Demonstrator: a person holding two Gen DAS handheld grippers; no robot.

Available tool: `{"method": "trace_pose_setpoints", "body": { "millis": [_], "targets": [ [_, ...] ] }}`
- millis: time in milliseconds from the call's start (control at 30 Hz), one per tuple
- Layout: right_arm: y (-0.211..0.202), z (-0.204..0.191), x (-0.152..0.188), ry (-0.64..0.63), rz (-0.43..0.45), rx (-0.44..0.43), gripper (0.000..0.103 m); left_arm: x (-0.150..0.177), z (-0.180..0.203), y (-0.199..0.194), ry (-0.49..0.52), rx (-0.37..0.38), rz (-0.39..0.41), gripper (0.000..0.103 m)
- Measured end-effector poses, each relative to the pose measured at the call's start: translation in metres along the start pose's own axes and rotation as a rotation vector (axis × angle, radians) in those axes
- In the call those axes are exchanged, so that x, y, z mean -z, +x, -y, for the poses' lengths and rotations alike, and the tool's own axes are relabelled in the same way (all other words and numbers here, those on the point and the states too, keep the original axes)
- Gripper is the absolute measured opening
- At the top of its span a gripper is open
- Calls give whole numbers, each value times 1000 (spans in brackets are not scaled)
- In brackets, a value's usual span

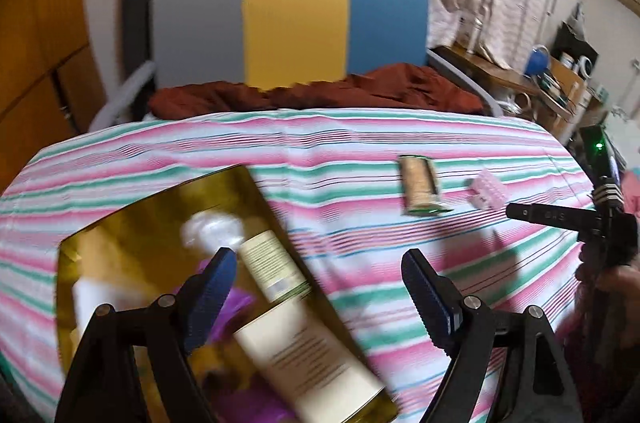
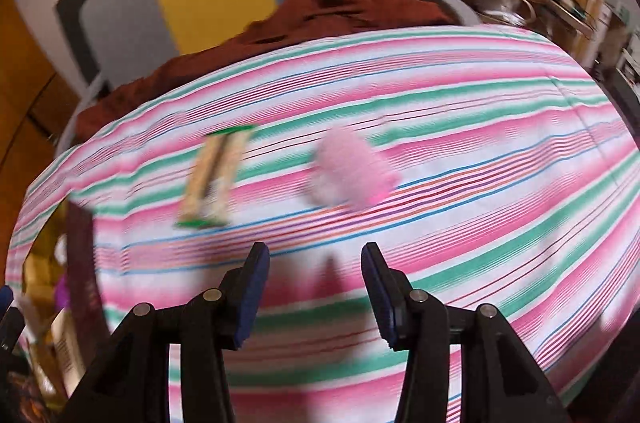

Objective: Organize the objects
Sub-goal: 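Grasp another cracker bundle with the left gripper while the right grasps the pink hair roller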

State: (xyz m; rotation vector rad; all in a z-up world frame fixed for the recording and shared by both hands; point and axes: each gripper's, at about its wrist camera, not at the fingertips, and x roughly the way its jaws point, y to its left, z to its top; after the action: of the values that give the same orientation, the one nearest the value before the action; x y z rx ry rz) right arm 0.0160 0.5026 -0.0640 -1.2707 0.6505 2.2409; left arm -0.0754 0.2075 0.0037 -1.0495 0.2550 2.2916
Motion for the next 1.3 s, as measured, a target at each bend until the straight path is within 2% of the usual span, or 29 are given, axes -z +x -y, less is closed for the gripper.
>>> {"method": "trace_pose_setpoints", "body": {
  "millis": [167, 300, 333, 367, 433, 500, 600, 733, 833, 933, 1000, 1033, 1100, 1133, 1167, 1300],
  "targets": [
    [21, 23, -22, 42, 10, -9, 54, -30, 40, 41, 37, 65, -63, 85],
    [30, 16, -35, -33, 39, -26, 56, -44, 73, 77, 113, 62, -98, 85],
    [32, 12, -37, -65, 41, -30, 60, -47, 83, 89, 143, 56, -105, 85],
    [35, 9, -40, -92, 43, -19, 70, -50, 87, 97, 152, 63, -115, 85],
    [41, 5, -44, -134, 43, -7, 72, -55, 97, 119, 160, 85, -149, 85],
    [49, 3, -45, -157, 29, 19, 72, -59, 103, 135, 175, 83, -165, 85],
    [59, 2, -46, -166, -4, -11, 72, -63, 113, 158, 196, 90, -196, 85],
    [66, -5, -46, -215, -20, 12, 72, -66, 123, 183, 231, 67, -209, 87],
    [67, -7, -46, -236, -22, 30, 73, -69, 119, 199, 203, 47, -222, 87],
    [68, -7, -46, -248, -23, 28, 73, -67, 113, 213, 162, 67, -268, 86],
    [69, -8, -45, -259, -22, 29, 72, -62, 114, 212, 180, 52, -244, 83],
    [69, -8, -45, -259, -21, 29, 72, -61, 116, 212, 193, 40, -242, 78],
    [68, -8, -44, -266, -20, 27, 72, -61, 115, 211, 192, 48, -234, 66],
    [68, -7, -44, -268, -21, 26, 72, -62, 115, 210, 194, 44, -230, 51],
    [68, -7, -44, -268, -20, 26, 72, -63, 114, 208, 192, 44, -224, 45],
    [68, -4, -45, -255, -25, 18, 72, -57, 112, 203, 186, 49, -218, 44]
  ]
}}
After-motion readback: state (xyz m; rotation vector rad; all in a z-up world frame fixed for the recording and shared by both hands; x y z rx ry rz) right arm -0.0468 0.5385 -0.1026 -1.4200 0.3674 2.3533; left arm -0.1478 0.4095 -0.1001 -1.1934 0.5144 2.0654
